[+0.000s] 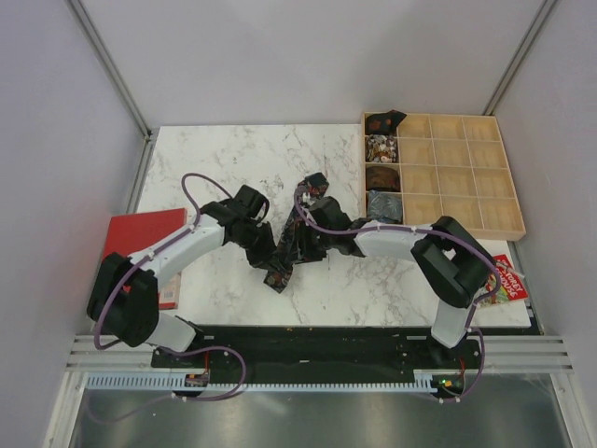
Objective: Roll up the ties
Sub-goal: Roll the tie at the center of the board.
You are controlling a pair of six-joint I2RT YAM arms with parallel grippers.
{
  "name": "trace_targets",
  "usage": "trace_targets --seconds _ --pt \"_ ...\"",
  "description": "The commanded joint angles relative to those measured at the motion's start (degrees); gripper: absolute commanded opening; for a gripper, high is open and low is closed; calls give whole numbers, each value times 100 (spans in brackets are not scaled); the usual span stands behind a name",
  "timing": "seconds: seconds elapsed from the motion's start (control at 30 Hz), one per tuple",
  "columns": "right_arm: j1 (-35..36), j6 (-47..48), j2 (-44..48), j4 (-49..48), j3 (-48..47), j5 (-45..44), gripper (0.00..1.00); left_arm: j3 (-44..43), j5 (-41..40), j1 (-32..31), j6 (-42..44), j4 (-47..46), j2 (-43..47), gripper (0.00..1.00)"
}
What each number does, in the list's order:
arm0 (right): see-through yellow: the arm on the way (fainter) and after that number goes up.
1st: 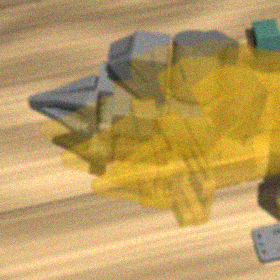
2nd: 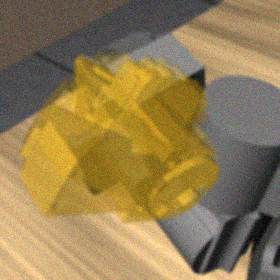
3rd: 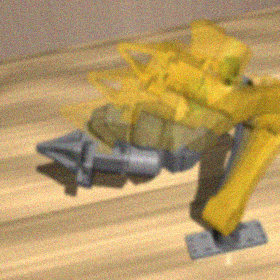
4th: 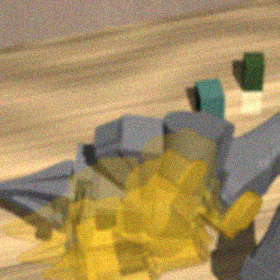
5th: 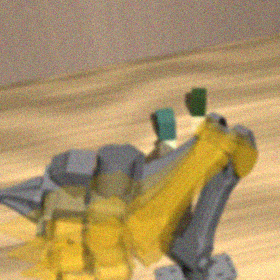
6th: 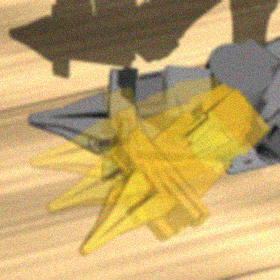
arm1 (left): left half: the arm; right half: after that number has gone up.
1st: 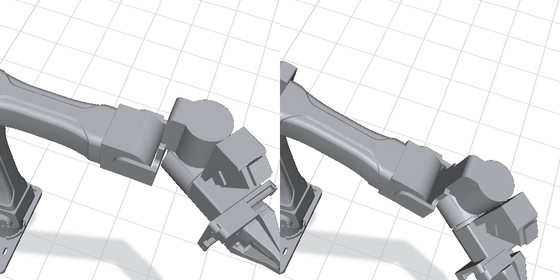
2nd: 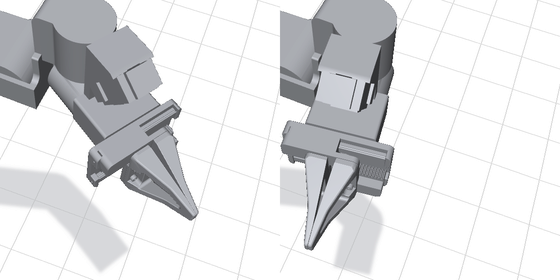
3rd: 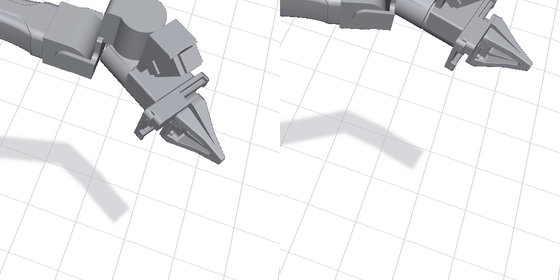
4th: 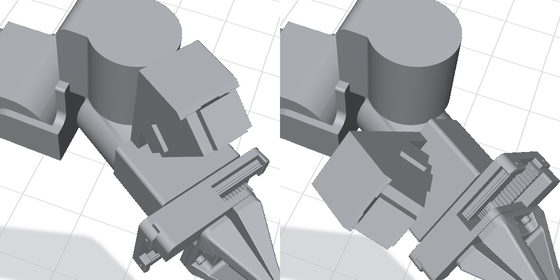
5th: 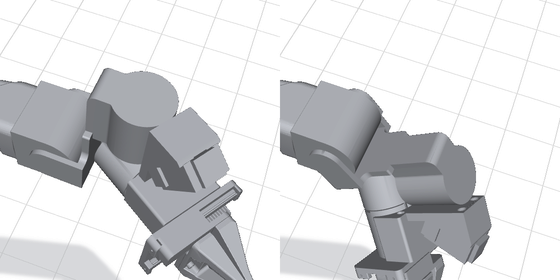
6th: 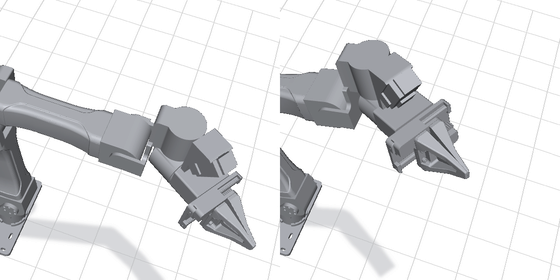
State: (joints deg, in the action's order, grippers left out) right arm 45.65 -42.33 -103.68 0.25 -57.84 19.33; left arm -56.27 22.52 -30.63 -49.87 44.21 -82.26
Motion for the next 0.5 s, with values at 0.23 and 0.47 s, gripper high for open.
trace_targets --seconds 0.23,0.47 --pt "-451 453 76 344 -342 -17 46 -508 1157 637 600 -377 -1151 2" --pt "-513 515 120 344 -227 -26 47 -736 1202 901 733 -369 -1644 2"
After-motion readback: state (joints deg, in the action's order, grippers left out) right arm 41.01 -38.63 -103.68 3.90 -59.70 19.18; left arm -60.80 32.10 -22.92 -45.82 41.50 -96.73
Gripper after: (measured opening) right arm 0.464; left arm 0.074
